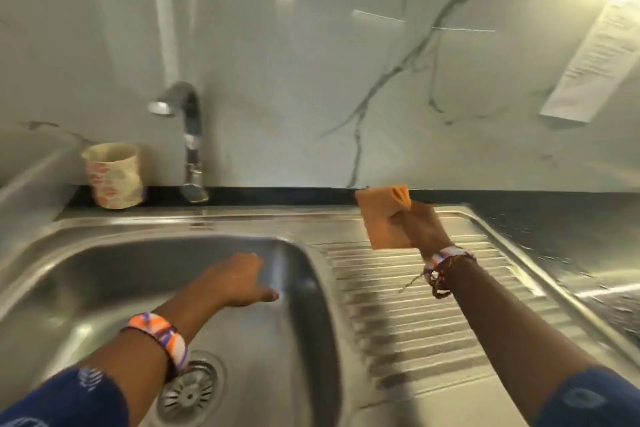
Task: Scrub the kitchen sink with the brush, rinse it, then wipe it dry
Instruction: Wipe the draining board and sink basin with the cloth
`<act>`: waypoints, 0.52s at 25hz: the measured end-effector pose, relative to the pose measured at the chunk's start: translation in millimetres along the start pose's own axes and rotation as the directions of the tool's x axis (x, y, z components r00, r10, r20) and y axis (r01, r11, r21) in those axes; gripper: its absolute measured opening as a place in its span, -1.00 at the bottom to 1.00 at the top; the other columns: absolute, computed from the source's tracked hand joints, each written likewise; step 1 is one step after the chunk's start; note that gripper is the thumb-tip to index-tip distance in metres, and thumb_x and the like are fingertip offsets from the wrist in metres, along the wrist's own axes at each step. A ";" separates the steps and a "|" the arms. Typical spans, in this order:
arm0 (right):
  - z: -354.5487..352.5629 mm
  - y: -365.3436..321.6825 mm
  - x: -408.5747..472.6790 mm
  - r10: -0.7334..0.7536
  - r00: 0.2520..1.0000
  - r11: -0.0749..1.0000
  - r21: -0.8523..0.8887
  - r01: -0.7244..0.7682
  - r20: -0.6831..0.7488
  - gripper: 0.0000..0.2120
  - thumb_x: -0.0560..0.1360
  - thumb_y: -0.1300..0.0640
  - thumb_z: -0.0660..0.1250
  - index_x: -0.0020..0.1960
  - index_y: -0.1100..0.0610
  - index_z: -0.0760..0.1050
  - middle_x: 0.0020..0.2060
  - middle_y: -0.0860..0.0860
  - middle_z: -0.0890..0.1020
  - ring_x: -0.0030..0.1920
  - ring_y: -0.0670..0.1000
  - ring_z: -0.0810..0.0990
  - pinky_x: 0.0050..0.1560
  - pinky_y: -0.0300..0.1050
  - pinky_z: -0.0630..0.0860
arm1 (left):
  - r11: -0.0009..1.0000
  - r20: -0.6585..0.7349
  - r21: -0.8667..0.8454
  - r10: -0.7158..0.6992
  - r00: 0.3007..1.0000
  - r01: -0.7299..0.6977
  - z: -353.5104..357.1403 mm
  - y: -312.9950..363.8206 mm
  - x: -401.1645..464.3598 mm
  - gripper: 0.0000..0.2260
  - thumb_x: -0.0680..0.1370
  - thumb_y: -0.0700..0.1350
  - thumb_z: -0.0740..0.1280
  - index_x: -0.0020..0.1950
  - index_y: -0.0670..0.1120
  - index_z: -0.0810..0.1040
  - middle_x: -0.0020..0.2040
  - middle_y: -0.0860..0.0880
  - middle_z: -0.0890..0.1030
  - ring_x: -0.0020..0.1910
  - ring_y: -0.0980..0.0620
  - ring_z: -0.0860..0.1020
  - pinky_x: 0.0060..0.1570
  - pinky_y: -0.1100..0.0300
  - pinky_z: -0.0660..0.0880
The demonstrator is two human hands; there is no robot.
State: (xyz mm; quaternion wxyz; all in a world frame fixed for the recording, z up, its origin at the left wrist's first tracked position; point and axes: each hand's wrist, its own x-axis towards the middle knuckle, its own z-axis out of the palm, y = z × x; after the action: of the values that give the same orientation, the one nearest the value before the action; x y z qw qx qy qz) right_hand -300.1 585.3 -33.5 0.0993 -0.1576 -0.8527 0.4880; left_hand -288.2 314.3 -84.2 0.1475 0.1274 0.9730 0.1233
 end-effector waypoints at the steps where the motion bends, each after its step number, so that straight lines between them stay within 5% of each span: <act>1: -28.1 10.8 9.1 0.010 0.997 0.999 0.032 -0.008 -0.081 -0.88 0.47 0.34 0.24 -0.11 0.24 0.55 -0.17 0.18 0.54 -0.13 0.11 0.49 -0.10 -0.04 0.41 | 0.996 0.044 -0.057 0.070 0.997 -0.068 7.7 31.0 12.2 -0.33 0.50 0.19 0.32 0.50 -0.07 0.22 0.48 -0.09 0.29 0.42 -0.05 0.31 0.36 0.11 0.28; 4: -109.5 49.9 35.7 0.017 0.946 0.988 -0.142 -0.066 -0.323 -0.66 0.57 0.05 0.19 0.04 0.32 0.56 -0.10 0.20 0.58 -0.05 0.20 0.56 -0.01 0.00 0.46 | 0.991 0.201 0.010 0.132 0.971 -0.137 22.5 103.5 48.9 -0.36 0.44 0.23 0.37 0.37 -0.14 0.38 0.33 -0.10 0.46 0.27 -0.06 0.46 0.24 0.15 0.38; 7: -160.6 94.6 59.3 -0.068 0.892 0.813 -0.543 -0.210 -0.447 -0.57 0.59 -0.09 0.10 0.03 0.24 0.57 -0.06 0.24 0.63 -0.01 0.26 0.60 -0.04 0.00 0.46 | 0.969 0.314 0.228 0.017 0.949 -0.093 19.9 137.5 81.1 -0.41 0.36 0.21 0.45 0.22 -0.15 0.51 0.17 -0.07 0.57 0.14 -0.03 0.54 0.07 0.21 0.43; 10: -169.3 148.0 94.7 -0.118 0.957 0.584 -0.798 -0.150 -0.266 -0.72 0.59 0.13 0.09 0.11 0.23 0.52 0.06 0.23 0.61 0.13 0.24 0.54 0.15 0.07 0.42 | 0.956 0.341 0.289 -0.047 0.939 -0.057 20.7 147.0 99.2 -0.39 0.30 0.19 0.51 0.20 -0.12 0.51 0.17 -0.03 0.57 0.09 0.02 0.54 -0.01 0.27 0.43; 13: -147.1 187.7 124.4 0.001 1.000 0.517 -0.856 -0.026 -0.030 -0.62 0.57 0.15 0.12 0.36 0.21 0.34 0.38 0.20 0.36 0.42 0.19 0.26 0.45 0.20 0.09 | 0.954 0.267 0.298 -0.065 0.962 -0.018 24.9 147.7 98.2 -0.38 0.32 0.21 0.49 0.23 -0.07 0.41 0.20 -0.01 0.50 0.14 0.04 0.49 0.09 0.27 0.40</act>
State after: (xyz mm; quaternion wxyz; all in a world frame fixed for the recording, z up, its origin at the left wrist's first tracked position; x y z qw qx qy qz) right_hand -336.1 837.6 -119.5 0.0163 -0.1987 -0.9799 0.0045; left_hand -339.7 485.7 -91.3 0.2611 0.1525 0.9521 -0.0452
